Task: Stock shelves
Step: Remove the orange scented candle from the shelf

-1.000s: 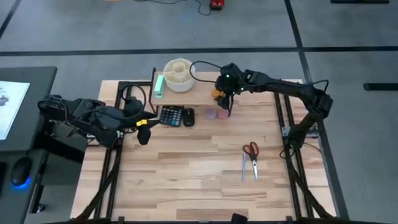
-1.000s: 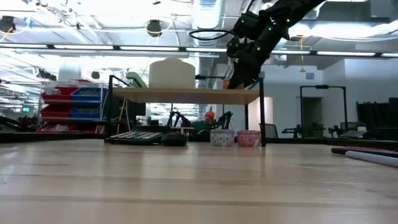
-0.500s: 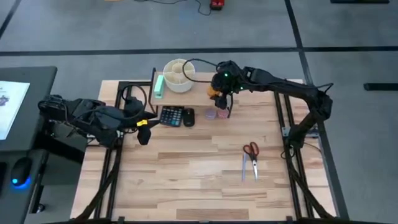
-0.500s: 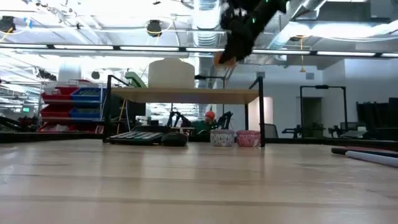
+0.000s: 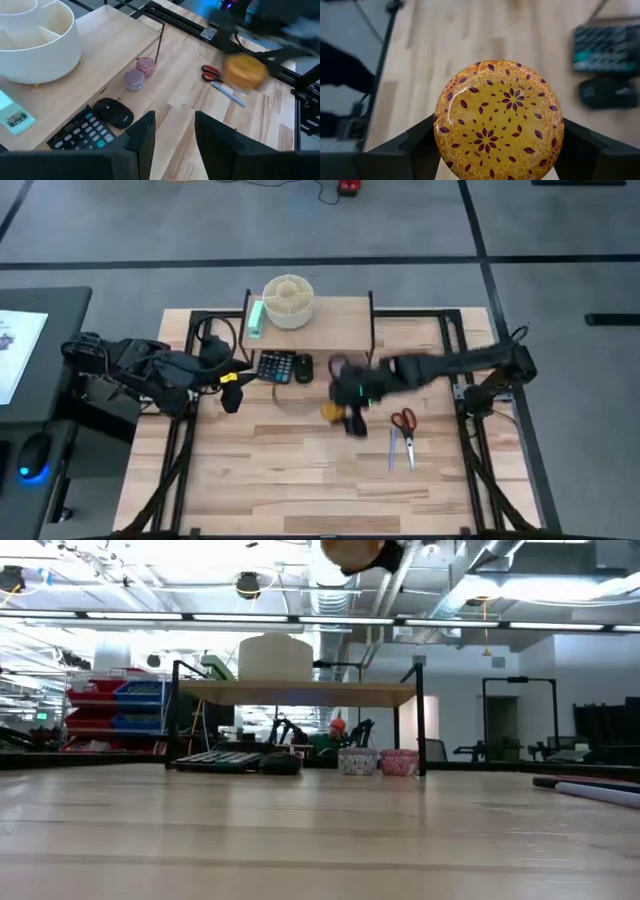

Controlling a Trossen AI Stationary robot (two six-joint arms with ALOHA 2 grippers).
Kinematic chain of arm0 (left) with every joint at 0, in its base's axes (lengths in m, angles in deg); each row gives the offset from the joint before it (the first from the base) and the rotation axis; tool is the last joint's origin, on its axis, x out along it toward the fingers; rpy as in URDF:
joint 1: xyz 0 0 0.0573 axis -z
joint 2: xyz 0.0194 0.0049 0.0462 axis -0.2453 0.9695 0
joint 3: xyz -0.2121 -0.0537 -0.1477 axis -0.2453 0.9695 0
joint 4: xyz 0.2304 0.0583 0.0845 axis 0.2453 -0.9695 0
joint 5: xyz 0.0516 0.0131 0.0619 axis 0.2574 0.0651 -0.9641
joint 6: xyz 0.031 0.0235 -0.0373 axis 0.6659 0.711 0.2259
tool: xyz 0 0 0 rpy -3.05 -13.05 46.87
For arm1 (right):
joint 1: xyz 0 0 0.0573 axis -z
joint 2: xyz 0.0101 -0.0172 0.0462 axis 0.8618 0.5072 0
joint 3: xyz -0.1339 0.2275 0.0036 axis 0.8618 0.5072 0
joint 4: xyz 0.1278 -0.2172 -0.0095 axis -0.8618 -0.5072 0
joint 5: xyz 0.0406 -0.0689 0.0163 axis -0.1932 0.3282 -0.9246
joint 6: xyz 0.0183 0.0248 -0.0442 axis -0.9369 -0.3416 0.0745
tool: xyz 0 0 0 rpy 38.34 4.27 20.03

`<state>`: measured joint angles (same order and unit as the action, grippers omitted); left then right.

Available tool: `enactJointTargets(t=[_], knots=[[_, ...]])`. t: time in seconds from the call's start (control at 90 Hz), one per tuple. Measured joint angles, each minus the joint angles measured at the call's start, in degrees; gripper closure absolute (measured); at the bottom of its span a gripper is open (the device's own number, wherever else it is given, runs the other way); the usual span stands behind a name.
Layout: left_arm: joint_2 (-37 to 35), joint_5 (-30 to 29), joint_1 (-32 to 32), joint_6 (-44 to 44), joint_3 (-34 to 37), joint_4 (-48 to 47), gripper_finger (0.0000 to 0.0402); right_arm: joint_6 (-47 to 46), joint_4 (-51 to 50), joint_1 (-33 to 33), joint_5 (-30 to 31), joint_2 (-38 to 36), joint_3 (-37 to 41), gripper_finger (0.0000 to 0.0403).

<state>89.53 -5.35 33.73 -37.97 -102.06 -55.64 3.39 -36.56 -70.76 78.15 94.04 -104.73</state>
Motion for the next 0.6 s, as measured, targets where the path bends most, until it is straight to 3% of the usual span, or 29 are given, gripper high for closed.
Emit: enactJointTargets(t=[0.222, 0.422, 0.511, 0.6], knots=[[0.0, 0.0, 0.0, 1.3, 0.0, 0.0, 0.0286, -31.5, 1.8, -14.4, 8.4, 0.2, 13.0, 0.0124], [0.0, 0.0, 0.0, 1.6, 0.0, -0.1, 0.0286, -63.2, 1.5, -27.6, 13.7, 0.2, 19.5, 0.0124], [0.0, 0.0, 0.0, 1.6, 0.0, -0.9, 0.0286, -71.0, 0.3, -32.0, 14.0, 0.1, 21.5, 0.0124], [0.0, 0.0, 0.0, 1.6, 0.0, -1.3, 0.0286, -72.3, 1.6, -35.1, 14.2, 0.1, 24.4, 0.012]])
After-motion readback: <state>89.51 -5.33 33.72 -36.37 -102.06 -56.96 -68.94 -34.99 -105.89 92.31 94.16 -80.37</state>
